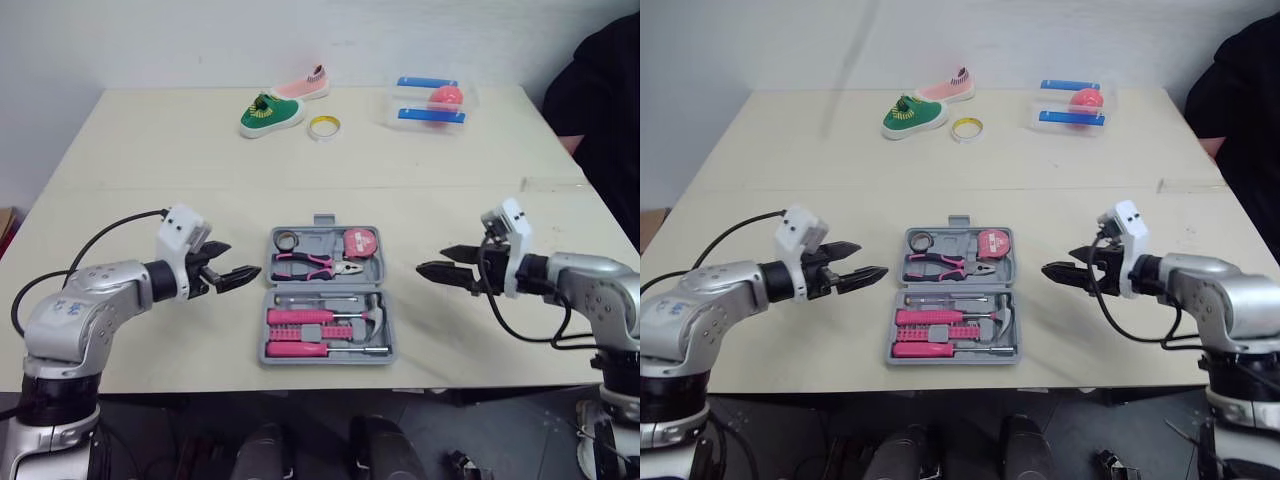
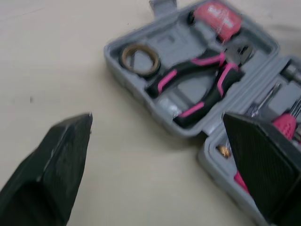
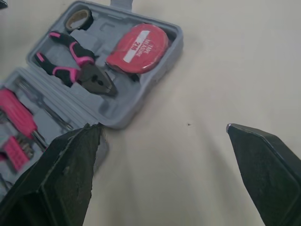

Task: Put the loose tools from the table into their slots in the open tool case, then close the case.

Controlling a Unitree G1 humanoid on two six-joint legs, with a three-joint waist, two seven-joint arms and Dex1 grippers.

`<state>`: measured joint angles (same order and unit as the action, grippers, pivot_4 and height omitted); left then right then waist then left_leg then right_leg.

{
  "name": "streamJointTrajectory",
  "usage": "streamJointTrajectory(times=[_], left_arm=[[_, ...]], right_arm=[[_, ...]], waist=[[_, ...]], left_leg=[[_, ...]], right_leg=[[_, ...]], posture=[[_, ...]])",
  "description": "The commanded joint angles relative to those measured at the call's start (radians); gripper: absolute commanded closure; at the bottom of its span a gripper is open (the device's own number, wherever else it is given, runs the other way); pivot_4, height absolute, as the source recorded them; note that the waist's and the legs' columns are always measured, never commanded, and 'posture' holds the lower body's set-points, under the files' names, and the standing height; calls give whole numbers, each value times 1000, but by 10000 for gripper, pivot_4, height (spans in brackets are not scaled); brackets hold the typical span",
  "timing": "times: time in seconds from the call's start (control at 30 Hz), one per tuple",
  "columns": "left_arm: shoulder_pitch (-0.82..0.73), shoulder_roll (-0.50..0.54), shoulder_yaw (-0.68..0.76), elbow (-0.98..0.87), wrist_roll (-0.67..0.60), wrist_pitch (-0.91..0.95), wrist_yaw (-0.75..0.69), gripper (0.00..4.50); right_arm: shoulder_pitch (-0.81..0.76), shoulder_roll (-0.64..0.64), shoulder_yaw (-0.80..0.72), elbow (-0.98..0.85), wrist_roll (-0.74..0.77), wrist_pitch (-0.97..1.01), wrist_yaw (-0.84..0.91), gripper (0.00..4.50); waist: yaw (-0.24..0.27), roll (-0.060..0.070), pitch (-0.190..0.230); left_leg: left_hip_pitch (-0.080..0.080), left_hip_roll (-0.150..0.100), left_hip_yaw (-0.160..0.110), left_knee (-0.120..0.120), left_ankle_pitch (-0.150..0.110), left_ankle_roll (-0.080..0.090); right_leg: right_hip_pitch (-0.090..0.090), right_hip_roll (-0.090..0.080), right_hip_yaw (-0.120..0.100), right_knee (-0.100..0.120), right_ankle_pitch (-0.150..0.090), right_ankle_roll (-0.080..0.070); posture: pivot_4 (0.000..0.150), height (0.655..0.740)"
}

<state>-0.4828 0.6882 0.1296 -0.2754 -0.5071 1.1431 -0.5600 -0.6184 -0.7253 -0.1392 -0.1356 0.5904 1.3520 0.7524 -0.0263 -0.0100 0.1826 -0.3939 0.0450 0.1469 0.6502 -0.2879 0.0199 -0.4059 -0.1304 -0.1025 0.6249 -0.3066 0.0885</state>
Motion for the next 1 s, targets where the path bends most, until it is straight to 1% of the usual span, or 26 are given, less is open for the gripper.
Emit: streamJointTrajectory(times=[0.03,0.1,0.17,0.23,0.3,0.47,0.77,0.97,1.0], left_arm=[[-103,-50,-29,39,13,124,87,397],[-134,-77,-44,67,35,133,121,397],[-153,-102,-61,94,51,137,147,397],[-164,-112,-83,112,62,152,158,397],[-174,-120,-103,136,70,152,161,397],[-207,-179,-96,209,107,104,208,397],[-231,-205,-120,266,141,78,217,397],[-245,-211,-147,285,150,103,210,397],[-248,-210,-154,284,150,110,206,125]], right_arm=[[-121,84,8,3,25,254,-133,0],[-162,127,34,12,39,262,-203,0],[-197,170,39,32,65,262,-270,0],[-212,182,46,53,96,262,-319,0],[-220,197,61,72,97,262,-379,0],[-245,240,74,116,64,262,-495,0],[-263,288,84,180,14,262,-569,0],[-258,318,79,202,4,262,-598,0],[-258,320,75,209,11,262,-601,2434]], waist=[[0,0,0],[1,0,0],[1,0,0],[0,0,0],[0,0,0],[0,0,0],[-2,0,0],[-1,-2,-1],[-1,-2,-1]], left_leg=[[-2,0,0,1,1,0],[-9,-1,0,3,2,0],[-10,-1,0,2,3,1],[-11,-2,2,2,3,1],[-12,-4,2,2,3,2],[-12,-7,3,2,4,5],[-12,-8,3,2,6,6],[-10,-9,2,3,6,7],[-10,-9,3,3,6,7]], right_leg=[[-2,0,0,1,0,0],[-8,0,-1,3,0,-1],[-8,1,-2,4,1,-1],[-9,2,-4,4,1,0],[-9,3,-5,3,1,0],[-9,2,-5,2,2,3],[-9,0,-5,4,4,5],[-8,0,-5,4,4,5],[-8,-1,-4,4,4,5]], posture=[[1500,7400],[1500,7400],[1500,7400],[1500,7400],[1500,7400],[1500,7400],[1500,7400],[1500,7400],[1500,7400]])
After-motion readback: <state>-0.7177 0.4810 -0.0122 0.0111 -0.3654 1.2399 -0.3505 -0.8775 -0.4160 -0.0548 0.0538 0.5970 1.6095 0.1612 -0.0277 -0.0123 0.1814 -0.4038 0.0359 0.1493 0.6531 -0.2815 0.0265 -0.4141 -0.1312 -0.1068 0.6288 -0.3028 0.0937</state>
